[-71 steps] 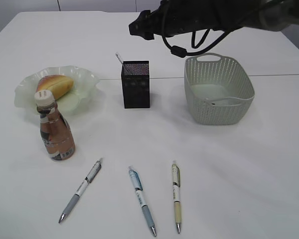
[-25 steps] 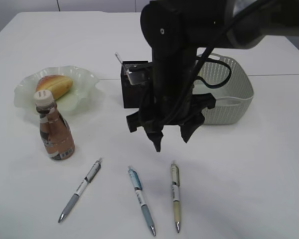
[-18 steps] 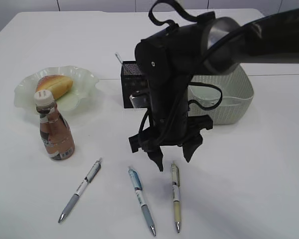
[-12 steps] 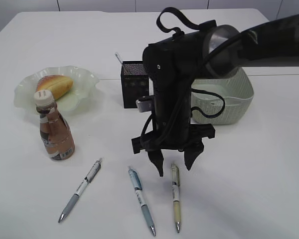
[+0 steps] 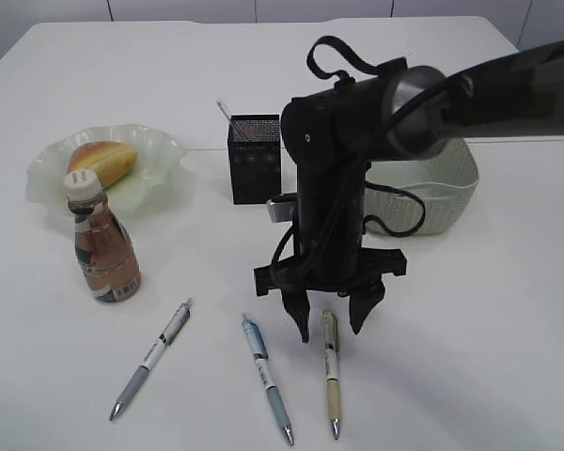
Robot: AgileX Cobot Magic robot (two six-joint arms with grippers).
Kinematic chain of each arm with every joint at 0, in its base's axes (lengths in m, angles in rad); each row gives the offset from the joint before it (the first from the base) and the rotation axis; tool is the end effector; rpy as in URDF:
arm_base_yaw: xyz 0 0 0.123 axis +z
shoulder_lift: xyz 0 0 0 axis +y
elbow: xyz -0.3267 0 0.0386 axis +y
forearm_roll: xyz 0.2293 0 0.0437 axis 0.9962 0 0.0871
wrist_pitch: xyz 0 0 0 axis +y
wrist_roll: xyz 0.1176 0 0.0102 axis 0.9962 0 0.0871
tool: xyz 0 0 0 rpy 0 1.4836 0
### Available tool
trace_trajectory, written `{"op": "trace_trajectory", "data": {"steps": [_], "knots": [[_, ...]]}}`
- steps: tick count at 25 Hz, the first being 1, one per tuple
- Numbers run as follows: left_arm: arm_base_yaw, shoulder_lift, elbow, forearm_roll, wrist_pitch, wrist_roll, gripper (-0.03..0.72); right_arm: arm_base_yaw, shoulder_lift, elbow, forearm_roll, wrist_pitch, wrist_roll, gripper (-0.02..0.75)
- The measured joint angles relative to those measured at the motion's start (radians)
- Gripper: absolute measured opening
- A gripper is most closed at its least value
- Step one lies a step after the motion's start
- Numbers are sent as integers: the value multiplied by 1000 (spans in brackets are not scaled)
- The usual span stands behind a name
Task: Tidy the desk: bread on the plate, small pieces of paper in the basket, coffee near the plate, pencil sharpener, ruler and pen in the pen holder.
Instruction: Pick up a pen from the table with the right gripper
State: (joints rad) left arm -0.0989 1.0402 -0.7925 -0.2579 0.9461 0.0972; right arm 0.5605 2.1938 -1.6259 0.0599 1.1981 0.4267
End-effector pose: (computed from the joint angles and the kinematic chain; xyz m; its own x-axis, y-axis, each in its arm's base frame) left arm 0.1511 -0.0395 0.3080 -0.8919 0.0336 -0.4510 0.1421 0.9675 -0.2090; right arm 0.3574 0.2321 0.1621 -0.9868 -0.1082 0.1206 -0.1085 0.9941 0.0035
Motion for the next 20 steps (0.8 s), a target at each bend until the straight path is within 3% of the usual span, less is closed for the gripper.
{"op": "trace_trajectory", "data": {"steps": [20], "knots": [[0, 0, 0, 0, 0, 0, 433, -44, 30, 1, 32, -62, -25, 457]]}}
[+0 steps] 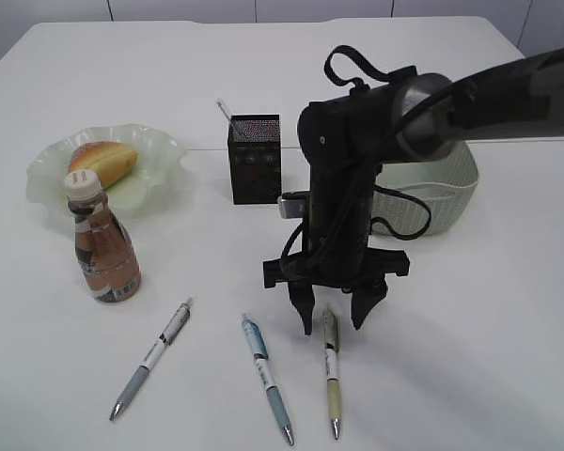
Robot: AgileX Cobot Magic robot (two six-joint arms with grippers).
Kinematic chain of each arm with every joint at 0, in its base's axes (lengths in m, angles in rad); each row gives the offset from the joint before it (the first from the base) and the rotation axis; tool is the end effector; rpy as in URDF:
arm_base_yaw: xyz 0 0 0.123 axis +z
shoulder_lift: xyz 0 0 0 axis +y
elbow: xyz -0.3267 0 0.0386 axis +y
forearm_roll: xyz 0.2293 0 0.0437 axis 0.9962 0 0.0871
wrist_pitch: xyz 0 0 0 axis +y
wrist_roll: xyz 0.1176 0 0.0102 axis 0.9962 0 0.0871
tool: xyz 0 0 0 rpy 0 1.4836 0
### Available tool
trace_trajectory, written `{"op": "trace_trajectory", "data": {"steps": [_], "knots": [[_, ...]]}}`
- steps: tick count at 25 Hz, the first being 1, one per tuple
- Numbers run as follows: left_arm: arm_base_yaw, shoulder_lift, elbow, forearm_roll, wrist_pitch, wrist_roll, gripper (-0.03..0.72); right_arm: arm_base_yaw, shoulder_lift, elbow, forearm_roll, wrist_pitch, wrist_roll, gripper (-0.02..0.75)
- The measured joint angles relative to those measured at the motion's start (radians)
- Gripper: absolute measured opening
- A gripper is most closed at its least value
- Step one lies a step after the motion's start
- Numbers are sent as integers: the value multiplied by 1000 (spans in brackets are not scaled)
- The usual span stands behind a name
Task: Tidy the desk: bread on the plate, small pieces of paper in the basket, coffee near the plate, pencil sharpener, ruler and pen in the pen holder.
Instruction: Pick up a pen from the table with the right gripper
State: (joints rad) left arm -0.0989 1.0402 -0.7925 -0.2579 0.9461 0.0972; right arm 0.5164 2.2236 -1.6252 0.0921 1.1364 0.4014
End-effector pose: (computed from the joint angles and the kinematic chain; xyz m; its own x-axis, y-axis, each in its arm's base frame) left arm 0.1511 -0.0395 0.3080 -0.8919 0.0336 -0.4510 0.1421 0.9675 -0.2090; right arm 0.3728 0.2230 0.1487 -0.9918 -0.0748 0.1034 -0.0706 0.9966 0.0433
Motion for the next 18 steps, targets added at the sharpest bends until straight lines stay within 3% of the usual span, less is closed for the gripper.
{"op": "trace_trajectory", "data": {"steps": [13, 15, 18], "knots": [[0, 0, 0, 0, 0, 0, 433, 0, 30, 0, 0, 0, -7, 449], [0, 0, 0, 0, 0, 0, 433, 0, 30, 0, 0, 0, -11, 407], [0, 0, 0, 0, 0, 0, 432, 0, 30, 0, 0, 0, -13, 276]]}}
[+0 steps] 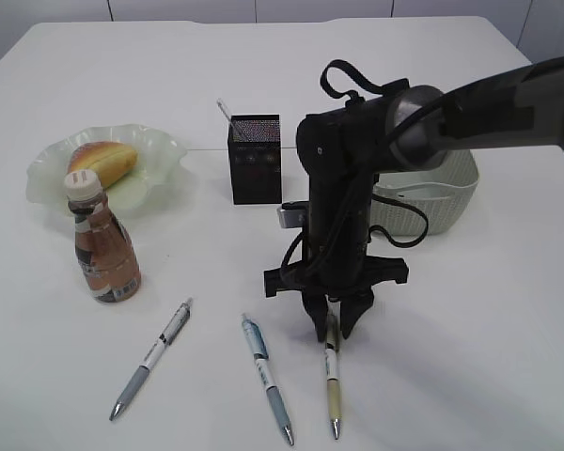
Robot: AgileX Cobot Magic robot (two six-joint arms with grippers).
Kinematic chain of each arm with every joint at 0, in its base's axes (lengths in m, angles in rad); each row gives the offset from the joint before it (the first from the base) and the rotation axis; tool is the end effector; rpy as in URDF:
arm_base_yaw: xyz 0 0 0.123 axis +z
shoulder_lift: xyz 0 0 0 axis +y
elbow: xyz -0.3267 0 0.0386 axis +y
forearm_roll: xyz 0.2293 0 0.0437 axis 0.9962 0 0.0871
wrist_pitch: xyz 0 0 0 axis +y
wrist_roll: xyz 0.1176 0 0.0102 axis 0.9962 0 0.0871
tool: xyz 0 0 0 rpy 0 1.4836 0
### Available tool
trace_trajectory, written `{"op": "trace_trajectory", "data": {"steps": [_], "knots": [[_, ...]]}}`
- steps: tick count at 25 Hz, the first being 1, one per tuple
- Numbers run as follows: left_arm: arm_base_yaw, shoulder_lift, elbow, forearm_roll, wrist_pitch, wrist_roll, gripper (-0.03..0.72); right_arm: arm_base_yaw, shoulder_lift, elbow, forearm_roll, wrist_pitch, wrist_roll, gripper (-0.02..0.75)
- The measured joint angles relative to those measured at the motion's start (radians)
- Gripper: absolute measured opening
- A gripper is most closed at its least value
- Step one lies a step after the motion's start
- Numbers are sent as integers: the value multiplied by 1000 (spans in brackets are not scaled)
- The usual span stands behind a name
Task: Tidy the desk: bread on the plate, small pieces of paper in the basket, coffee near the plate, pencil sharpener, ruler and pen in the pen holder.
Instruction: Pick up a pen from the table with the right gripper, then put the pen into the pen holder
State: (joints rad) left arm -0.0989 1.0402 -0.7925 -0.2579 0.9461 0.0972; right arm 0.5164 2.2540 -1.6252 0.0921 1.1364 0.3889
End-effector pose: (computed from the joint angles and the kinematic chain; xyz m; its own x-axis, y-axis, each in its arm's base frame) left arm 0.1511 -0.0395 0.3080 -0.8919 0.0336 -0.4510 0.1421 0.9675 -0.2090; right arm 0.3733 0.2233 0.1355 -0.9878 -0.0855 0.1303 -0.0820 0.9961 0.0318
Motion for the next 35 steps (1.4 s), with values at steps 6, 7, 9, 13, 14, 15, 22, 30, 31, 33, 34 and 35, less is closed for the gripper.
{"op": "trace_trajectory", "data": {"steps": [6, 7, 9, 13, 14, 15, 22, 30, 31, 33, 34, 35], "knots": [[0, 0, 0, 0, -5, 0, 433, 0, 0, 0, 2, 0, -39, 100], [0, 0, 0, 0, -5, 0, 432, 0, 0, 0, 2, 0, -41, 99], [0, 0, 0, 0, -5, 0, 432, 0, 0, 0, 2, -2, -48, 99], [0, 0, 2, 0, -7, 0, 432, 0, -32, 0, -2, -50, -69, 97], [0, 0, 2, 0, -7, 0, 432, 0, -49, 0, -2, -64, -75, 97], [0, 0, 2, 0, -7, 0, 432, 0, -68, 0, -2, -76, -80, 97], [0, 0, 2, 0, -7, 0, 433, -4, -163, -5, -38, -146, -102, 97], [0, 0, 2, 0, -3, 0, 433, -32, -178, -145, -44, -251, -169, 97], [0, 0, 2, 0, -3, 0, 433, -38, -178, -164, -44, -281, -171, 97], [0, 0, 2, 0, -1, 0, 432, -49, -178, -192, -44, -347, -173, 97], [0, 0, 2, 0, -1, 0, 432, -52, -178, -202, -46, -388, -173, 97], [0, 0, 2, 0, 1, 0, 432, -57, -178, -209, -49, -433, -173, 97]]}}
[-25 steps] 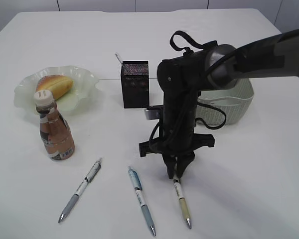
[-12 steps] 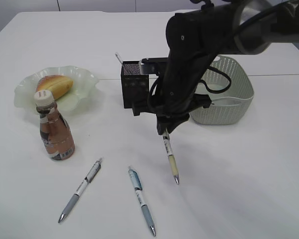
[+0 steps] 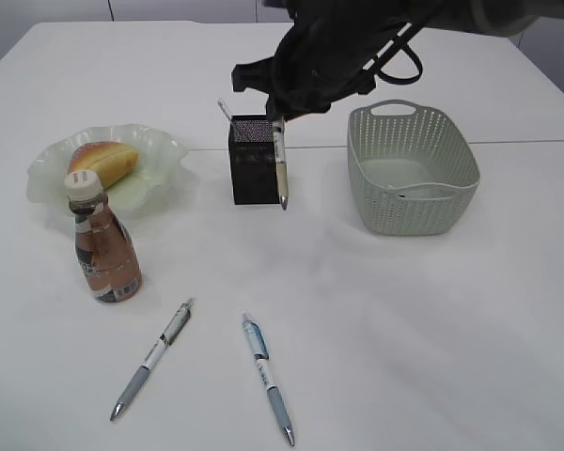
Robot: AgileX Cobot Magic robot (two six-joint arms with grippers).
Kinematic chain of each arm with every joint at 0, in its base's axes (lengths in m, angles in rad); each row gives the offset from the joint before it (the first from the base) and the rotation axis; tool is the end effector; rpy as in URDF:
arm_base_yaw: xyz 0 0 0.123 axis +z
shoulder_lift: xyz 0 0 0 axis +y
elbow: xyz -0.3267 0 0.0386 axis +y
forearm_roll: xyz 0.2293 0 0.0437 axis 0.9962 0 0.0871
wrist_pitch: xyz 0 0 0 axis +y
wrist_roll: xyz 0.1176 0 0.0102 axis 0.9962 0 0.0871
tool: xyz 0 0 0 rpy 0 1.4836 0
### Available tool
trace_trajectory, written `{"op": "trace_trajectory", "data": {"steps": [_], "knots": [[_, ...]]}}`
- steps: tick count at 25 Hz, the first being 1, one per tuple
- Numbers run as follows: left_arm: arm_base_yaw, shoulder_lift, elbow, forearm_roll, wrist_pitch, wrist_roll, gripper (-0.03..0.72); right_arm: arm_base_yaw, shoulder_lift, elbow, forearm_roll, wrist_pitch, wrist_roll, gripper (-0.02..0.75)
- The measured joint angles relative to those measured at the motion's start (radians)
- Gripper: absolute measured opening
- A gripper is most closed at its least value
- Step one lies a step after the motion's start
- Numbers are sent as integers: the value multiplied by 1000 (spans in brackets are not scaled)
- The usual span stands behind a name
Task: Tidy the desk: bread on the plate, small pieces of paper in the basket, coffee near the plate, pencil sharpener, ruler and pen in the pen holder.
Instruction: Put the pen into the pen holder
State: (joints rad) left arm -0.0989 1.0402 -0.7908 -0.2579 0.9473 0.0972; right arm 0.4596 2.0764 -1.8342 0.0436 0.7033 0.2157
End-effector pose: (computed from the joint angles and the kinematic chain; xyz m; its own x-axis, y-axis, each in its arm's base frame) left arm 0.1508 -0.0395 0.3075 -0.8932 0.0340 -0.4485 0.1418 0.9675 -0.2092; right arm 0.4486 0.2258 0.2883 -0.7704 -0.1065 -0.6287 -0.2787 0.9430 0.1818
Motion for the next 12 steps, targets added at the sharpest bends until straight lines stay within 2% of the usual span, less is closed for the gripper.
{"op": "trace_trajectory", "data": {"steps": [12], "knots": [[0, 0, 0, 4, 1, 0, 433, -41, 21, -4, -77, -497, -2, 96]]}}
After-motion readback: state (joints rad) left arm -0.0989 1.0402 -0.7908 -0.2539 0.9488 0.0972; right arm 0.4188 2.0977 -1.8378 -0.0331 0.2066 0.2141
